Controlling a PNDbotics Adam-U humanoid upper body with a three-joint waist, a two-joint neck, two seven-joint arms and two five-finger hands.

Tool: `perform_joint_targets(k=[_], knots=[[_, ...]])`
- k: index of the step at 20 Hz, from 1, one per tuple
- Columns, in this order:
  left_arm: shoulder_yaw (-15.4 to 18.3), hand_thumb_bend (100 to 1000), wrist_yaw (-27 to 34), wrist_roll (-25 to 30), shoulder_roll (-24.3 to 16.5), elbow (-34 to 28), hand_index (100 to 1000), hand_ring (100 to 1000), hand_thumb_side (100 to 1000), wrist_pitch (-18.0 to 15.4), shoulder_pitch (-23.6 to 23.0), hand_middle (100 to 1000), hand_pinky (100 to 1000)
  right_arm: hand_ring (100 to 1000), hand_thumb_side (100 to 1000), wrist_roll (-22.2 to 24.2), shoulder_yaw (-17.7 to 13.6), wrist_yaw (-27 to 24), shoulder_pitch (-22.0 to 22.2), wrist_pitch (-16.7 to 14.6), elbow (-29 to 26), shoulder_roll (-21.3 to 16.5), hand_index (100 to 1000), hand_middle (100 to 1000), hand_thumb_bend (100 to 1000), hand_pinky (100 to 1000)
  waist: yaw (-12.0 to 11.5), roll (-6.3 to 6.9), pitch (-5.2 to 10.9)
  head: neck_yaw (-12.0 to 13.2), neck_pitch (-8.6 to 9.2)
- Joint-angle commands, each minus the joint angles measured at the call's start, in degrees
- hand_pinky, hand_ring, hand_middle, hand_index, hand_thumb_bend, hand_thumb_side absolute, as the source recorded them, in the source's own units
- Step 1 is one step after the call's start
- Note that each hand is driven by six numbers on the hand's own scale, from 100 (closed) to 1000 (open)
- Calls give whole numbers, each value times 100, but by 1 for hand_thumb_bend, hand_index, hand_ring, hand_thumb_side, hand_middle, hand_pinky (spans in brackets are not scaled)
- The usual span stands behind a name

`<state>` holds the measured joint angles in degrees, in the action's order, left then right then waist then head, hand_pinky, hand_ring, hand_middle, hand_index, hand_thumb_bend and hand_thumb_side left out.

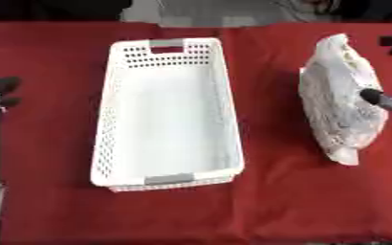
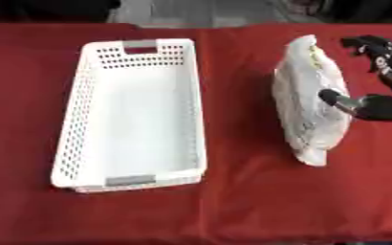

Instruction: Pick up objects on the table and place them in the box.

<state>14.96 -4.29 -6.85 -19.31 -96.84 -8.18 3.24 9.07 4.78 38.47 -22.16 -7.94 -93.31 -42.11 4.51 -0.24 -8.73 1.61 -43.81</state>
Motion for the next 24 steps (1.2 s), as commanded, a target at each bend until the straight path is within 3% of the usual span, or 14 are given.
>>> perform_joint_targets(k=[1, 5, 8, 18, 19, 20, 22, 24], knots=[[29, 310, -28, -5, -101, -96, 796, 853, 1000, -13, -1, 769, 814, 750, 863, -300, -323, 46, 124, 318, -121, 254, 970, 817, 575, 423, 30, 17, 46, 74, 80], [24, 309, -27, 1, -87, -97, 796, 854, 1000, -17, 5, 769, 815, 735, 858, -686, -542, 34, 399, 676, -193, 832, 982, 806, 582, 382, 61, 38, 31, 79, 113], [29, 310, -24, -2, -76, -98, 795, 854, 1000, -16, 6, 769, 815, 732, 858, -779, -591, 23, 516, 763, -220, 1024, 984, 803, 583, 374, 61, 41, 27, 77, 146], [29, 309, -23, 3, -70, -95, 795, 855, 1000, -14, 12, 770, 816, 730, 864, -791, -593, 9, 551, 821, -236, 1083, 983, 802, 601, 373, 54, 34, 23, 82, 194], [29, 309, -23, 3, -69, -93, 795, 856, 1000, -13, 11, 770, 816, 728, 879, -791, -591, 13, 549, 834, -241, 1088, 978, 797, 662, 371, 54, 34, 22, 80, 193], [28, 309, -23, 4, -69, -91, 795, 856, 1000, -13, 11, 770, 816, 730, 872, -794, -587, 19, 546, 856, -248, 1095, 981, 800, 630, 372, 54, 34, 20, 79, 192], [28, 308, -23, 5, -68, -85, 795, 856, 1000, -12, 11, 770, 817, 730, 961, -810, -592, 30, 547, 930, -256, 1114, 970, 787, 696, 377, 54, 33, 18, 79, 191], [29, 308, -22, 5, -68, -81, 795, 856, 1000, -12, 11, 770, 817, 730, 961, -848, -586, 28, 554, 1053, -282, 1142, 970, 787, 696, 377, 54, 32, 18, 81, 191]])
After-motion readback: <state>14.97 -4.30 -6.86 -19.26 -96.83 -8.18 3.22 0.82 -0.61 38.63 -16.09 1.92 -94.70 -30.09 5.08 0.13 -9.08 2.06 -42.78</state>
